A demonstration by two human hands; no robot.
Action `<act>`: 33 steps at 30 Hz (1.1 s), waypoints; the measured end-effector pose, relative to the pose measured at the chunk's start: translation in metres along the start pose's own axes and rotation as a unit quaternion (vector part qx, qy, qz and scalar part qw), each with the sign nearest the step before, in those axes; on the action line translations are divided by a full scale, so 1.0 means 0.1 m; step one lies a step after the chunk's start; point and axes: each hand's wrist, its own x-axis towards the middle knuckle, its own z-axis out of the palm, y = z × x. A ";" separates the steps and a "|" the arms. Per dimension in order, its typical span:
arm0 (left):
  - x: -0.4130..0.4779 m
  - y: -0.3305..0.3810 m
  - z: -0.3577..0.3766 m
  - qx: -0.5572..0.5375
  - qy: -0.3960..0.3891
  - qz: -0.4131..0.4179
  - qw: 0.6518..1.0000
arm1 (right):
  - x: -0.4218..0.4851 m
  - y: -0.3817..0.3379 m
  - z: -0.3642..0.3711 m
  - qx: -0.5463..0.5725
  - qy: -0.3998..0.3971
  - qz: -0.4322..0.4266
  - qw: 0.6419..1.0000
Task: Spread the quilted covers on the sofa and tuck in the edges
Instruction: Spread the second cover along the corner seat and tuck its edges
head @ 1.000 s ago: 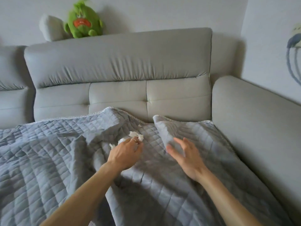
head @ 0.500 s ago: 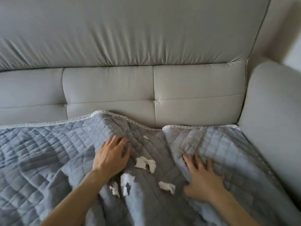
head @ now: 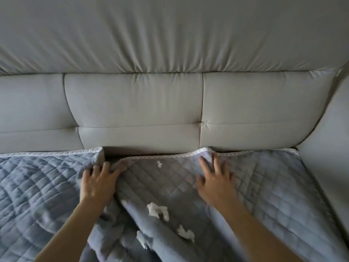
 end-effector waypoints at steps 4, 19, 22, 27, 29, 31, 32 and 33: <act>-0.03 -0.30 0.16 0.007 -0.016 -0.036 0.999 | -0.02 0.17 0.09 0.037 -0.085 0.064 0.994; 0.21 0.28 -0.19 -0.196 0.045 0.055 0.978 | -0.02 -0.10 0.07 -0.012 -0.131 0.121 0.984; 0.33 0.56 -0.06 -0.285 -0.046 0.073 0.955 | -0.16 -0.10 0.13 0.004 -0.106 0.105 0.989; 0.16 0.88 0.00 -0.343 -0.032 0.041 0.938 | -0.14 0.15 0.08 0.032 -0.145 0.045 0.988; -0.13 1.06 -0.20 -0.388 -0.021 0.105 0.915 | -0.14 0.20 0.07 0.041 -0.143 0.038 0.988; -0.42 1.25 -0.47 -0.374 -0.005 0.210 0.903 | -0.13 0.23 0.05 0.052 -0.136 0.037 0.989; -0.52 1.34 -0.56 -0.344 0.020 0.261 0.902 | -0.12 0.27 0.04 0.057 -0.146 0.034 0.987; -0.58 1.40 -0.62 -0.323 0.047 0.297 0.897 | -0.11 0.30 0.01 0.063 -0.159 0.030 0.985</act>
